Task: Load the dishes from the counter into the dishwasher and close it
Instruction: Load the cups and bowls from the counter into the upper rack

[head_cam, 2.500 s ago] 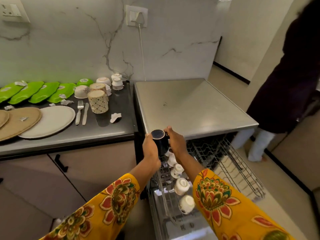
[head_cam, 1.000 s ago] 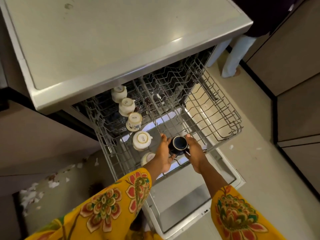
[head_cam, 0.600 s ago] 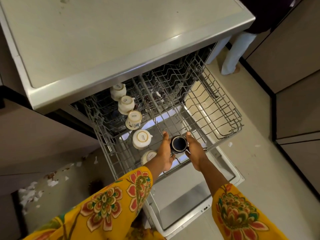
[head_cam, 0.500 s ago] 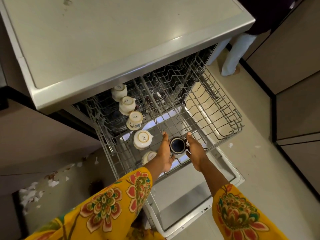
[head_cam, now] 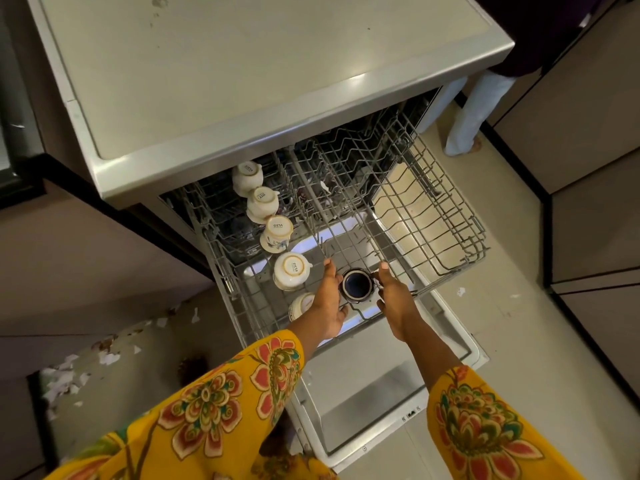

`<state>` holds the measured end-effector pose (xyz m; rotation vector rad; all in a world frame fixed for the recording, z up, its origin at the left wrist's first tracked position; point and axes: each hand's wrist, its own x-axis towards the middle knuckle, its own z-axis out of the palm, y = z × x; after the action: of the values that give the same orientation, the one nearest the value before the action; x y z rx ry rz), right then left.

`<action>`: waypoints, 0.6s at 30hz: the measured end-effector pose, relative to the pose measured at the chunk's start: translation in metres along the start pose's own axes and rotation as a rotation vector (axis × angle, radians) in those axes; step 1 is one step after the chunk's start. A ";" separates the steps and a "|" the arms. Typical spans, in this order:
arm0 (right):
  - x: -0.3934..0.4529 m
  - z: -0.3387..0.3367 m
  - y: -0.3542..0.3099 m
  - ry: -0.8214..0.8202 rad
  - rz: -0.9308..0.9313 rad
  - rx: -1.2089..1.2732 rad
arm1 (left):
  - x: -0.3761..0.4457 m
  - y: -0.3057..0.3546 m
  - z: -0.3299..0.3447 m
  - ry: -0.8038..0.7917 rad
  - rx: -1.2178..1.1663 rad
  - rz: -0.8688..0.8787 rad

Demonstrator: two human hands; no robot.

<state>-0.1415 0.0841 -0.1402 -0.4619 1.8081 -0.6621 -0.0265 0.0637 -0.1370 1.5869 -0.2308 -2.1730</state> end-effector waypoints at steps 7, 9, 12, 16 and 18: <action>-0.020 0.001 -0.005 0.228 -0.154 0.141 | -0.029 0.010 -0.008 -0.034 -0.069 0.071; -0.027 0.006 -0.009 0.198 -0.165 0.140 | -0.044 0.014 -0.013 -0.038 -0.096 0.107; -0.042 0.023 -0.015 0.115 -0.162 0.108 | -0.064 0.019 -0.026 -0.018 -0.099 0.164; -0.068 0.061 -0.029 -0.055 -0.155 0.060 | -0.092 0.027 -0.058 0.038 -0.101 0.268; -0.085 0.084 -0.037 -0.135 -0.153 0.028 | -0.111 0.033 -0.077 0.049 -0.095 0.331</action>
<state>-0.0348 0.0886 -0.0749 -0.6164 1.6460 -0.7424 0.0811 0.0923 -0.0535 1.4333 -0.3431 -1.8625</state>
